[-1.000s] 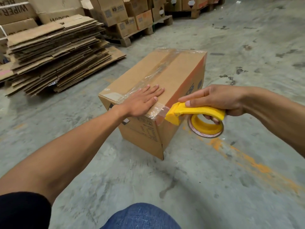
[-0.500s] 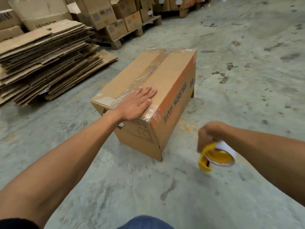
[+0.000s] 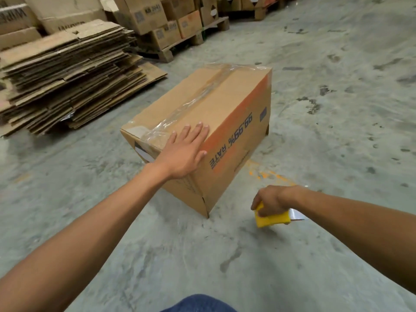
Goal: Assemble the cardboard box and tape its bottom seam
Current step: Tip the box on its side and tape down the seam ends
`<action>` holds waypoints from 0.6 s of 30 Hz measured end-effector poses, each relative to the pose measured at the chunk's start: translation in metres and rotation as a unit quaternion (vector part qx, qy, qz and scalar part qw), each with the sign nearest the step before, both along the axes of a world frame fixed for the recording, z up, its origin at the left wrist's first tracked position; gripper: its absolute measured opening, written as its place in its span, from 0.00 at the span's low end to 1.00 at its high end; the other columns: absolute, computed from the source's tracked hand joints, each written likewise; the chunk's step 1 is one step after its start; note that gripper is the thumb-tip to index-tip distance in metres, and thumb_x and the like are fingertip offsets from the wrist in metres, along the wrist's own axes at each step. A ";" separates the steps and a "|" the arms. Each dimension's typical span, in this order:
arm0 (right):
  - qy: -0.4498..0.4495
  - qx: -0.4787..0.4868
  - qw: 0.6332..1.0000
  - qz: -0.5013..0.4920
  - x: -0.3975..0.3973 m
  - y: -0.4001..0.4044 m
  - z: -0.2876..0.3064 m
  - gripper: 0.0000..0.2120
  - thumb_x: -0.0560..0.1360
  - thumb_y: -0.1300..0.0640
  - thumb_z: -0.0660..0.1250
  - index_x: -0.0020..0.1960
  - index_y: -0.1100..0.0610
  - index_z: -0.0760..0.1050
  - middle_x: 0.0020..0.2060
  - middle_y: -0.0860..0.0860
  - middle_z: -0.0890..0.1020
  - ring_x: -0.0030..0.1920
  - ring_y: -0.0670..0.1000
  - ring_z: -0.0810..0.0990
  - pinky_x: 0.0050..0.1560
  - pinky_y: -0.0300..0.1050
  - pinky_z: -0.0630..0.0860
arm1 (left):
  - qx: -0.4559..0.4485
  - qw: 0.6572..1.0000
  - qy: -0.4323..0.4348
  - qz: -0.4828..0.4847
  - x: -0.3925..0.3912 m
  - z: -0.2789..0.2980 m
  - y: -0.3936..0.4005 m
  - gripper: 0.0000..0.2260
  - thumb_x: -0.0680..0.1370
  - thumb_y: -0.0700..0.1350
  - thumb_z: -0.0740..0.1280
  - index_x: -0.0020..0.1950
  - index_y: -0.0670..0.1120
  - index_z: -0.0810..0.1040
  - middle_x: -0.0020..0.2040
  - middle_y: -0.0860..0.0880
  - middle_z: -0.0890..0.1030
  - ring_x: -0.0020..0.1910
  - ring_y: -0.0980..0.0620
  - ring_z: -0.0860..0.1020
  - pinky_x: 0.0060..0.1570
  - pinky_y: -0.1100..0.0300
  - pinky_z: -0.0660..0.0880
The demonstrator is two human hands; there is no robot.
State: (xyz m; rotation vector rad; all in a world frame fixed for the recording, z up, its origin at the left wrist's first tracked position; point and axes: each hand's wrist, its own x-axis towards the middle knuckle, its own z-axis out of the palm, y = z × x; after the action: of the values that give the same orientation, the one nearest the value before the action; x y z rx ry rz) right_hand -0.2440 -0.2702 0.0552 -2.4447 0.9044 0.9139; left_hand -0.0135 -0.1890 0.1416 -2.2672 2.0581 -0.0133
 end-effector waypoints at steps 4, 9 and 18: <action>-0.028 0.031 0.995 0.093 0.024 0.030 -0.009 0.28 0.79 0.52 0.61 0.77 0.45 0.60 0.72 0.54 0.70 0.68 0.57 0.71 0.61 0.46 0.70 | -0.022 0.999 -0.009 -0.046 0.048 0.000 0.051 0.25 0.84 0.56 0.46 0.80 0.56 0.42 0.79 0.56 0.43 0.79 0.50 0.45 0.77 0.50 0.44; -0.011 0.031 0.979 0.203 0.046 0.054 -0.046 0.34 0.80 0.57 0.56 0.80 0.43 0.44 0.80 0.48 0.54 0.76 0.55 0.61 0.72 0.48 0.63 | -0.025 0.999 0.003 -0.021 0.113 -0.001 0.112 0.24 0.83 0.56 0.47 0.80 0.60 0.47 0.80 0.57 0.49 0.79 0.51 0.48 0.77 0.48 0.48; 0.036 0.026 0.953 0.300 0.051 0.070 -0.067 0.48 0.77 0.64 0.65 0.76 0.38 0.33 0.80 0.49 0.42 0.76 0.57 0.61 0.72 0.51 0.62 | -0.191 0.972 0.118 0.066 0.168 -0.020 0.157 0.23 0.79 0.45 0.64 0.75 0.53 0.67 0.77 0.50 0.63 0.78 0.53 0.57 0.76 0.57 0.54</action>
State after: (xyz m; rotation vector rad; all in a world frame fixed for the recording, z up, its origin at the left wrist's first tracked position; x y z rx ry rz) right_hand -0.1926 -0.1998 -0.0122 -2.6952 0.1321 1.2043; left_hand 0.1544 -0.0322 0.1212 -2.7527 2.1674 -0.1536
